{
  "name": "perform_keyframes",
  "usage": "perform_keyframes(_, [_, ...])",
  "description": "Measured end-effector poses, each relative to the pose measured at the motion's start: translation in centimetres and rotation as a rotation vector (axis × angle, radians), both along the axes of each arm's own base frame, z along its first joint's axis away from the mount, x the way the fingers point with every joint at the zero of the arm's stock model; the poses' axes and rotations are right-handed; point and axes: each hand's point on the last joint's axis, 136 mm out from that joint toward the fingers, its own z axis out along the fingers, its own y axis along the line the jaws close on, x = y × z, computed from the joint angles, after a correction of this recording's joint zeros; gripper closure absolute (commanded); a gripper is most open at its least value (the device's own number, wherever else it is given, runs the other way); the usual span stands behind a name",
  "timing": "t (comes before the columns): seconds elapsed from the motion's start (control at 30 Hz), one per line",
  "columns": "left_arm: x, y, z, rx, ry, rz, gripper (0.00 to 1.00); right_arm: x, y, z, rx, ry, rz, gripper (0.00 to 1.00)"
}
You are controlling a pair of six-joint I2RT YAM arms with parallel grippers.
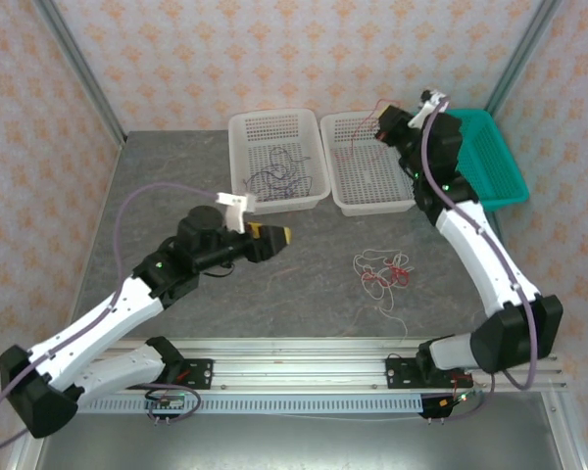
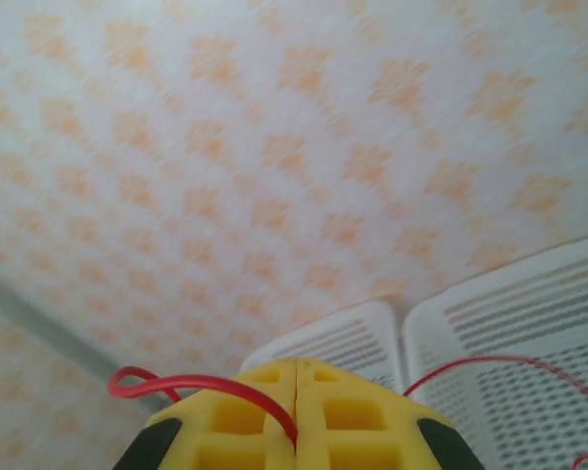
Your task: Untangle the cables
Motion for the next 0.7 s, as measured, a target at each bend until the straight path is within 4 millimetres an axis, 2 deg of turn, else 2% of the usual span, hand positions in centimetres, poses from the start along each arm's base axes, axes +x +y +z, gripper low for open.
perform_keyframes(0.07, [-0.9,-2.0,0.0,0.035,-0.022,-0.070,0.31,2.5,-2.1,-1.5,0.018,0.042,-0.042,1.00])
perform_keyframes(0.13, [-1.8,-3.5,0.2,0.063,-0.057,-0.127,0.29,4.9,-3.8,-4.1,0.034,0.104,-0.073,1.00])
perform_keyframes(0.2, [-2.6,-4.4,0.8,0.072,-0.091,-0.168,0.27,7.1,-5.2,-8.1,0.041,0.197,-0.100,0.97])
perform_keyframes(0.23, [-2.8,-4.6,1.1,0.074,-0.106,-0.179,0.27,7.8,-5.5,-9.9,0.043,0.236,-0.109,0.88])
perform_keyframes(0.3, [-3.0,-4.8,1.4,0.079,-0.127,-0.185,0.27,8.8,-5.6,-14.6,0.047,0.348,-0.120,0.54])
perform_keyframes(0.33, [-3.0,-4.8,1.5,0.082,-0.131,-0.185,0.27,9.0,-5.5,-16.4,0.048,0.396,-0.123,0.45])
perform_keyframes(0.43, [-2.8,-4.7,1.5,0.094,-0.144,-0.176,0.27,8.9,-5.3,-20.8,0.045,0.543,-0.131,0.35])
perform_keyframes(0.53, [-2.5,-4.6,1.4,0.102,-0.151,-0.161,0.27,8.1,-5.3,-21.6,0.047,0.613,-0.141,0.31])
perform_keyframes(0.63, [-2.3,-4.4,1.4,0.106,-0.153,-0.148,0.27,6.9,-5.6,-20.2,0.059,0.604,-0.152,0.31])
perform_keyframes(0.7, [-2.1,-4.5,1.2,0.108,-0.154,-0.137,0.27,4.6,-5.8,-18.7,0.069,0.582,-0.158,0.31])
